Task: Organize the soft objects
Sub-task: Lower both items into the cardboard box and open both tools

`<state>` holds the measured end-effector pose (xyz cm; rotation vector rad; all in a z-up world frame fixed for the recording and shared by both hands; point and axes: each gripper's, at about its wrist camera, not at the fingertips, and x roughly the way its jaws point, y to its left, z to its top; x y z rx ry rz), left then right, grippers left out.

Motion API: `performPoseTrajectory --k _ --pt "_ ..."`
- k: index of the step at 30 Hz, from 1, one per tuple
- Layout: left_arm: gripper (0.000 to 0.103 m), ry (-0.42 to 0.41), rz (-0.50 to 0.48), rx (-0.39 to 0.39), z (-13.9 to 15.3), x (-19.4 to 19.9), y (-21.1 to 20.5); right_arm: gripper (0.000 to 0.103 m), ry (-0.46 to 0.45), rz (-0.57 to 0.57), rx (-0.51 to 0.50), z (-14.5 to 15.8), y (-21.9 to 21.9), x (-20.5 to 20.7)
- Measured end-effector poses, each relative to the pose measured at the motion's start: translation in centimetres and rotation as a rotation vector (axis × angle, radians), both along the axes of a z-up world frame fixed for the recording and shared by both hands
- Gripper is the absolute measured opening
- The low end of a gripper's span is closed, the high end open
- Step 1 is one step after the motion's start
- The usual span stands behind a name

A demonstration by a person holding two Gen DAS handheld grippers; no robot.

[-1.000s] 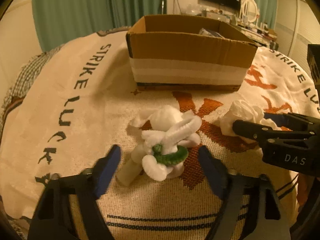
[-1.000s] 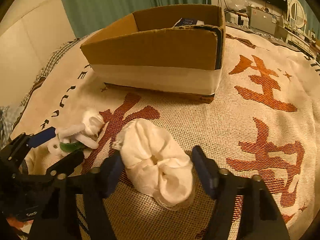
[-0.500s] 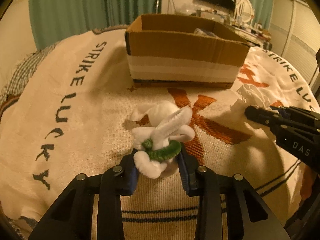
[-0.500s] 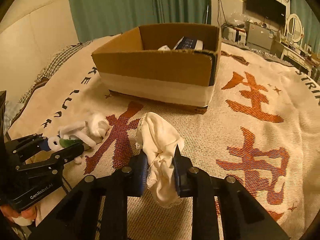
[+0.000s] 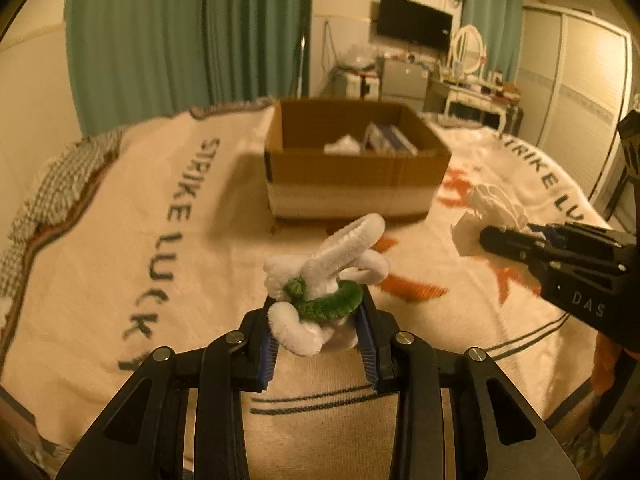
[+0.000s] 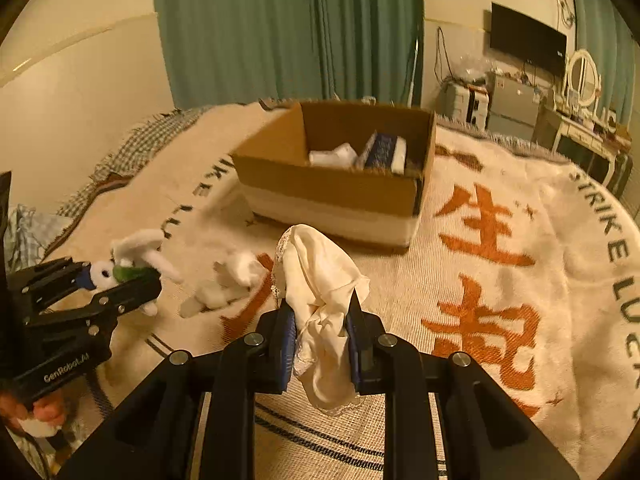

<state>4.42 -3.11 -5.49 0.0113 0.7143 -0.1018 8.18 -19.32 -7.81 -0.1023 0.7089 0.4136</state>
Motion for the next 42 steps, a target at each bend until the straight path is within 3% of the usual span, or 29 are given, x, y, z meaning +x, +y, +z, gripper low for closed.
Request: performPoseTrajectory --k 11,20,26,33,37,42 --pt "0.033 -0.125 -0.041 0.021 6.5 2.3 -0.6 0.021 -0.11 0.039 0.006 7.0 0.8 0.7" --pt "0.033 -0.162 -0.072 0.009 8.7 8.8 -1.2 0.021 -0.151 -0.003 0.027 10.5 0.7 7.8" --pt "0.033 -0.146 -0.08 0.039 7.5 15.7 -1.6 0.021 -0.121 -0.019 0.019 9.8 1.6 15.3" --pt "0.033 -0.084 -0.109 0.078 3.0 23.3 -2.5 0.021 -0.001 -0.032 0.038 5.6 2.5 24.5" --pt "0.034 -0.043 -0.13 0.077 1.1 25.3 -2.9 0.021 0.031 -0.019 0.041 3.7 2.9 27.4" --pt "0.038 -0.048 -0.159 0.09 0.5 25.4 -3.5 0.027 0.042 -0.033 0.048 2.6 3.4 28.3"
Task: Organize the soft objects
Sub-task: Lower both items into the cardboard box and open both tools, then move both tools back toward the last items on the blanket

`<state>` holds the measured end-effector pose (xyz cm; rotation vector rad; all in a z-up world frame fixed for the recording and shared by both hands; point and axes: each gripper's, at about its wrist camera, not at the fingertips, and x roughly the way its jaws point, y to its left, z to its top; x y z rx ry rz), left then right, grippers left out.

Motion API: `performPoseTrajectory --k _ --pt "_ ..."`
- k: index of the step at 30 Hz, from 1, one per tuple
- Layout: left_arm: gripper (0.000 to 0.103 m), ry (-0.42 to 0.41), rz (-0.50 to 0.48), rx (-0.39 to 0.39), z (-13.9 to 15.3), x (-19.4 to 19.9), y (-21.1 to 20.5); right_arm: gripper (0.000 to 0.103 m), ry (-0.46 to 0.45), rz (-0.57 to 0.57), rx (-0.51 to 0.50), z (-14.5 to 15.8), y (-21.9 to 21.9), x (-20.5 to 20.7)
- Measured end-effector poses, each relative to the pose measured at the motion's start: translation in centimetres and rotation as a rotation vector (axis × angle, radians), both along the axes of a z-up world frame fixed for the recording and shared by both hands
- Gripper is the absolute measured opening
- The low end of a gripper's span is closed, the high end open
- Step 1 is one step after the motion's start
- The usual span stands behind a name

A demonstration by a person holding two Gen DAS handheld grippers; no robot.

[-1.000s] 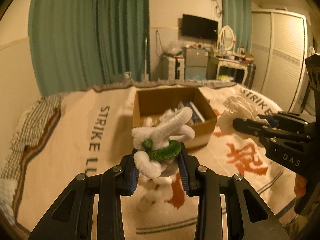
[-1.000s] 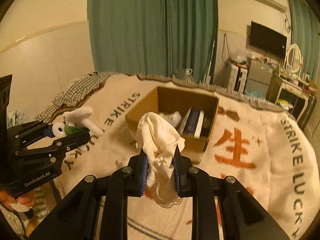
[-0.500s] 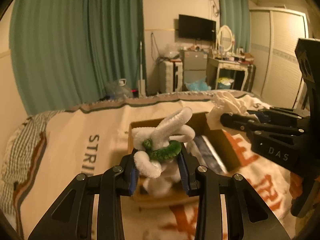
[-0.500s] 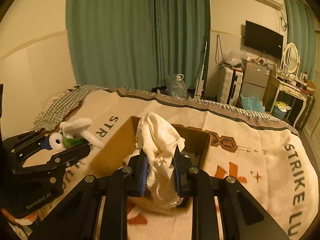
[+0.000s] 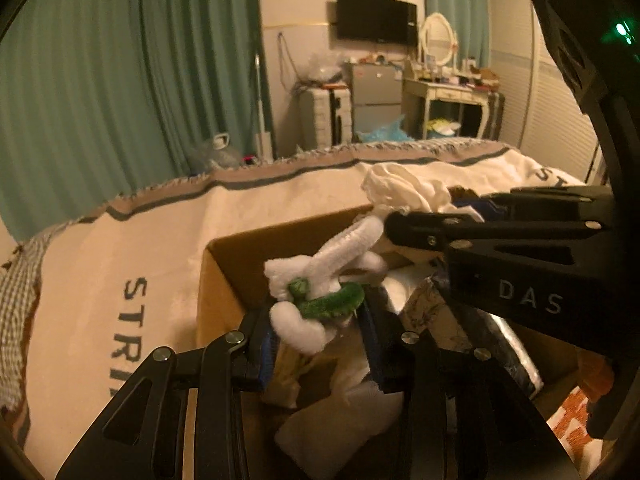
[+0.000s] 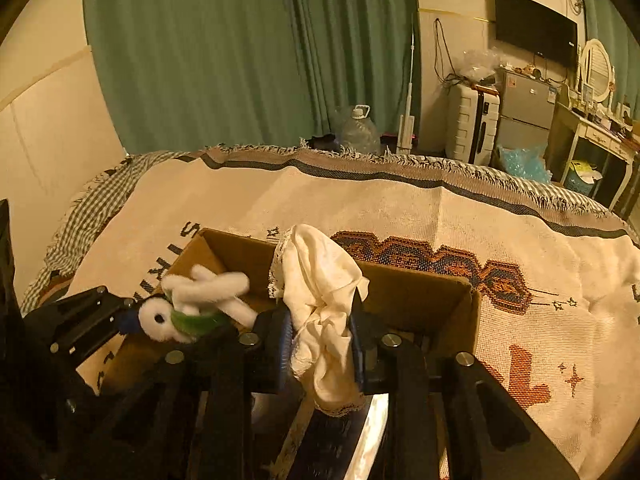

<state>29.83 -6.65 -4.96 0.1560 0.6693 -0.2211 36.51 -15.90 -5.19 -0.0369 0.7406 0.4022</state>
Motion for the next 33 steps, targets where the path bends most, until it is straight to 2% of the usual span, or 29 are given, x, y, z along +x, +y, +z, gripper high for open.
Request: performPoseTrajectory --k 1,2,3,4,10,18,19,20,21,23,25,27,33 --pt "0.038 0.0 0.006 0.008 0.1 -0.1 0.0 0.034 -0.005 -0.008 -0.002 0.0 0.0 0.0" --pt "0.046 0.002 0.013 0.014 0.2 0.0 0.0 0.039 -0.01 -0.015 -0.005 0.1 0.0 0.0" --pt "0.063 0.006 0.019 0.017 0.3 -0.1 0.1 0.051 -0.018 -0.028 -0.007 0.3 -0.1 -0.1" --pt "0.074 0.003 0.033 0.018 0.6 -0.2 0.3 0.061 -0.025 -0.044 -0.01 0.5 -0.1 -0.2" --pt "0.076 -0.062 0.102 0.011 5.0 -2.9 1.3 0.067 -0.066 -0.098 -0.018 4.0 -1.3 -2.2" --pt "0.076 -0.233 0.126 -0.025 14.8 -10.7 3.0 0.068 -0.204 -0.121 -0.065 13.0 -2.5 -10.2" --pt "0.078 -0.254 0.128 -0.025 16.1 -11.9 3.2 0.069 -0.221 -0.12 -0.067 14.2 -2.7 -11.6" --pt "0.091 -0.269 0.13 -0.022 17.1 -13.0 3.4 0.069 -0.235 -0.12 -0.067 15.1 -2.8 -12.9" --pt "0.096 -0.284 0.133 -0.021 18.0 -14.1 3.6 0.073 -0.247 -0.117 -0.069 16.0 -2.9 -14.1" --pt "0.096 -0.33 0.141 -0.023 19.6 -16.6 4.0 0.079 -0.266 -0.111 -0.073 17.3 -3.0 -16.7" --pt "0.097 -0.351 0.161 -0.012 20.6 -18.7 4.4 0.09 -0.284 -0.105 -0.073 18.2 -3.4 -19.3" --pt "0.097 -0.368 0.176 -0.011 21.0 -20.4 5.0 0.095 -0.296 -0.096 -0.065 18.5 -3.7 -21.5" --pt "0.097 -0.349 0.206 0.038 18.2 -23.1 6.2 0.095 -0.288 -0.057 -0.063 16.8 -4.3 -26.7"
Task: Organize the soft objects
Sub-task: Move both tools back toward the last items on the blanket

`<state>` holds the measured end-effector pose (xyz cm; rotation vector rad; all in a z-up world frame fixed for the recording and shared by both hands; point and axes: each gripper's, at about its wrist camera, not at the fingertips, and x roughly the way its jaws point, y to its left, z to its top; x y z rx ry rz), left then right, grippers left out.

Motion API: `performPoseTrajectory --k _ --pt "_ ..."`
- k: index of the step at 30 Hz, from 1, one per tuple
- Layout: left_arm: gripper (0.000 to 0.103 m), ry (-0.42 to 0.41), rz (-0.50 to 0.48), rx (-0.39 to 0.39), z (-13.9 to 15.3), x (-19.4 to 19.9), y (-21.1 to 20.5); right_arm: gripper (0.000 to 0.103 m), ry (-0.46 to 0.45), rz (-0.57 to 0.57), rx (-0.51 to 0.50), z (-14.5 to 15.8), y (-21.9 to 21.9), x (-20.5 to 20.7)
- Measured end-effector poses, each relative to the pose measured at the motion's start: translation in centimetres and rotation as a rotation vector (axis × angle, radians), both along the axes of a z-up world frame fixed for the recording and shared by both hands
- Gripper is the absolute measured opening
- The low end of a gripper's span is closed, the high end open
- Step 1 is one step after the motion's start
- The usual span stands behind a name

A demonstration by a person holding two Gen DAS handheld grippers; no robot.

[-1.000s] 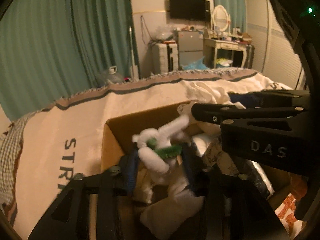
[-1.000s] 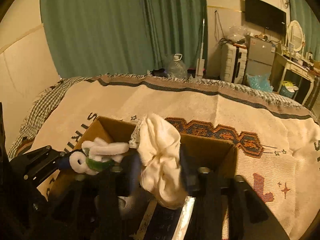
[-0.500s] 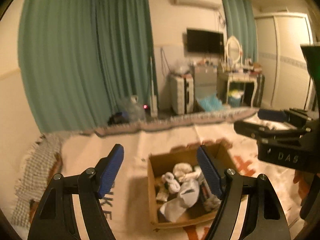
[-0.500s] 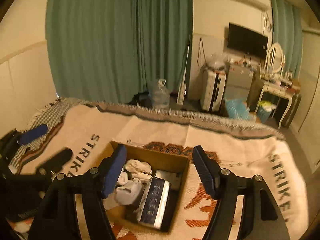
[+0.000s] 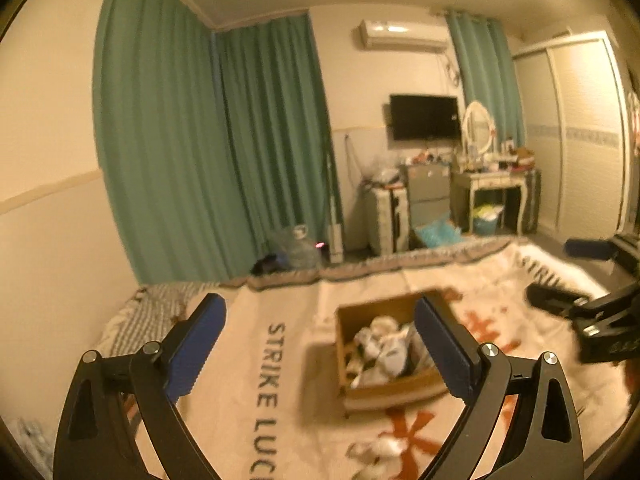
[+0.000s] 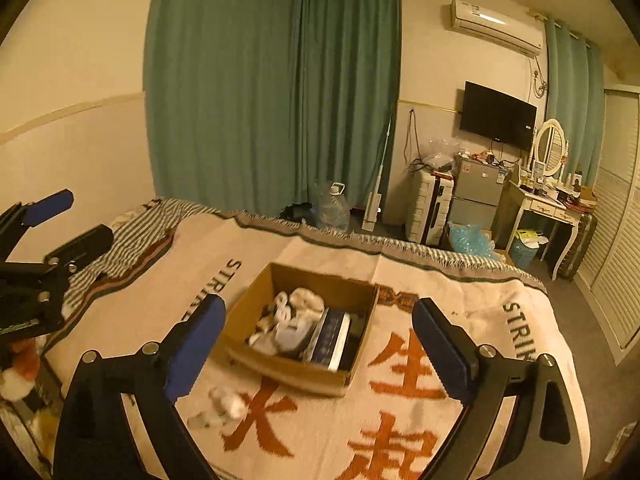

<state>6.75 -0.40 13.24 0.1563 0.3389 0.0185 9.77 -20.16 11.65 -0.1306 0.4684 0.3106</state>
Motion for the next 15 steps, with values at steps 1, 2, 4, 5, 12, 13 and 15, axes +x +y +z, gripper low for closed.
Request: performPoseTrajectory --k 1,2,4,5,12,13,15 --pt "0.097 0.014 0.011 0.002 -1.0 -0.1 0.2 0.095 0.004 0.009 0.004 -0.7 0.0 -0.6" --pt "0.097 0.031 0.012 -0.006 -2.1 -0.1 0.5 0.095 0.011 0.019 0.009 -1.4 0.0 -1.1" --pt "0.097 0.069 0.012 -0.036 -4.4 0.0 0.8 0.095 0.02 0.03 0.009 -3.2 0.1 -1.9" --pt "0.097 0.089 0.006 -0.045 -5.5 -0.1 0.9 0.095 0.024 0.032 0.008 -4.1 0.3 -2.1" --pt "0.095 0.262 0.02 -0.056 -15.2 1.7 0.2 0.095 0.117 0.058 0.036 -12.9 1.2 -1.7" --pt "0.095 0.285 0.019 -0.061 -16.6 2.1 0.1 0.095 0.13 0.058 0.037 -13.7 1.4 -1.4" --pt "0.088 0.338 0.023 -0.067 -18.9 2.5 -0.1 0.095 0.176 0.057 0.027 -16.1 1.8 -0.4"
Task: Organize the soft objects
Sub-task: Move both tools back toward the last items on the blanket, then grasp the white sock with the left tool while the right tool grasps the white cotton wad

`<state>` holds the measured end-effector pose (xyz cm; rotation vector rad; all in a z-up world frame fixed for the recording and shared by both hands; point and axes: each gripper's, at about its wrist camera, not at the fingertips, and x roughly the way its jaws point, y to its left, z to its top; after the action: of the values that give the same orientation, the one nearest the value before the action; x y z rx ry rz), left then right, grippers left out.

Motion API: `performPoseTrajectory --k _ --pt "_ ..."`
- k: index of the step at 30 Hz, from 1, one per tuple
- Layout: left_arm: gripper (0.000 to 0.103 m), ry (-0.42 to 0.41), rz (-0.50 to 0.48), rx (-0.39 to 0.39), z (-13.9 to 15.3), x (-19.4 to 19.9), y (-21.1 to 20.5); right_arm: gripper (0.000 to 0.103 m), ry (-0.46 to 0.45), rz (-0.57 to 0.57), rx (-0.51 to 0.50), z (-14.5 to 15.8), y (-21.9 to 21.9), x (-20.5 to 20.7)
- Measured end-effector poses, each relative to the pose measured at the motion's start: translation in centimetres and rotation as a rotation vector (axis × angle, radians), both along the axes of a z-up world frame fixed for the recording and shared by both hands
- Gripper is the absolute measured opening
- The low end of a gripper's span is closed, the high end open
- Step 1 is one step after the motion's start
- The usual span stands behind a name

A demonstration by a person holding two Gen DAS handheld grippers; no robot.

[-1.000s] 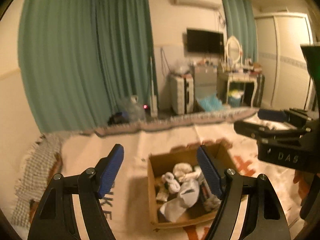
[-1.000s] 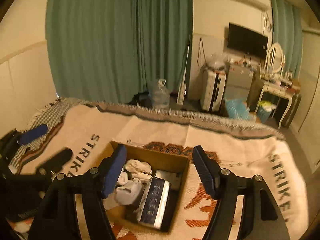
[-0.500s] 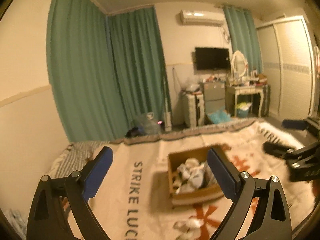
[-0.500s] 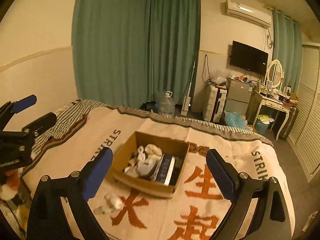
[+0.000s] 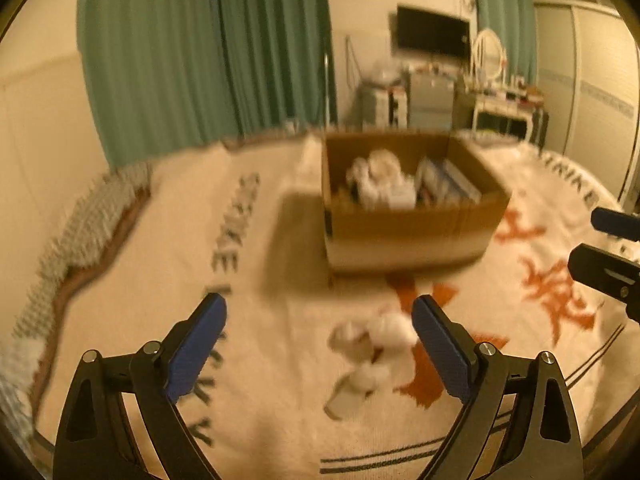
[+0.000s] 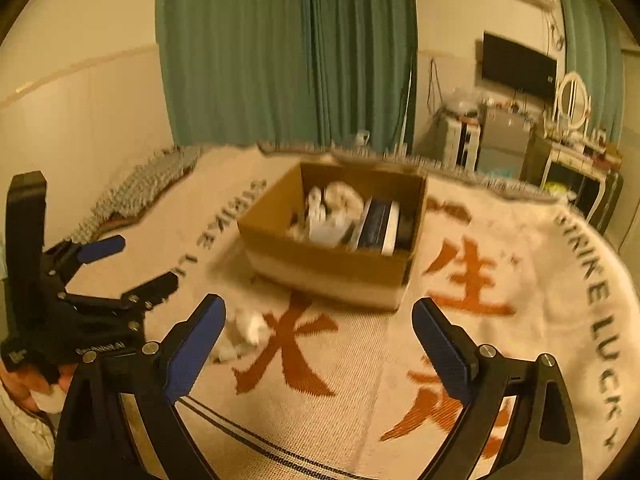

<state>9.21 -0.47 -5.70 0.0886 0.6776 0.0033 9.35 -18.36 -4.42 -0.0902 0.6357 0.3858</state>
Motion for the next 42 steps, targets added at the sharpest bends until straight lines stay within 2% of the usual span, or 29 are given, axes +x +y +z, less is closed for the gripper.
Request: performPoseTrajectory --k 1,6,8,11,13,15,16,25,30,32,34,39,42 --pt "0.084 0.03 -0.004 -0.006 -1.2 0.4 -0.1 0.095 0.018 -0.003 -0.006 -0.7 0.2 0.4" --pt "0.082 0.128 -0.026 -0.026 -5.7 1.0 -0.6 0.095 0.095 -0.017 0.011 -4.7 0.2 2.0" --pt "0.073 0.179 -0.056 -0.025 -7.4 1.3 -1.1 0.095 0.111 -0.024 0.008 -5.6 0.3 2.4" --pt "0.071 0.251 -0.103 -0.043 -9.3 2.0 -1.5 0.095 0.146 -0.027 -0.002 -7.2 0.6 3.2" --pt "0.061 0.273 -0.12 -0.061 -10.0 2.4 -1.7 0.095 0.154 -0.03 -0.01 -7.8 0.6 3.6" --pt "0.041 0.268 -0.152 -0.091 -10.0 2.3 -1.8 0.095 0.157 -0.033 -0.023 -8.2 0.7 3.7" --pt "0.034 0.267 -0.165 -0.101 -10.0 2.3 -1.8 0.095 0.158 -0.034 -0.028 -8.4 0.8 3.7" --pt "0.033 0.207 -0.133 -0.146 -7.3 -0.4 -0.1 0.095 0.157 -0.063 -0.025 -8.6 1.2 3.4" --pt "0.033 0.176 -0.068 -0.165 -5.7 -0.9 2.8 0.095 0.149 -0.023 -0.028 -8.6 3.4 3.3" --pt "0.033 0.167 -0.029 -0.15 -5.5 -0.2 4.1 0.095 0.149 0.002 -0.036 -9.0 5.0 3.4" --pt "0.033 0.151 0.011 -0.131 -5.5 0.3 5.4 0.087 0.135 0.021 -0.038 -9.4 6.5 3.2" --pt "0.033 0.174 0.067 -0.145 -6.7 1.3 8.0 0.084 0.202 0.139 -0.061 -11.8 10.6 3.0" --pt "0.033 0.188 0.067 -0.158 -7.4 1.4 8.5 0.083 0.228 0.179 -0.086 -13.1 12.4 2.9"
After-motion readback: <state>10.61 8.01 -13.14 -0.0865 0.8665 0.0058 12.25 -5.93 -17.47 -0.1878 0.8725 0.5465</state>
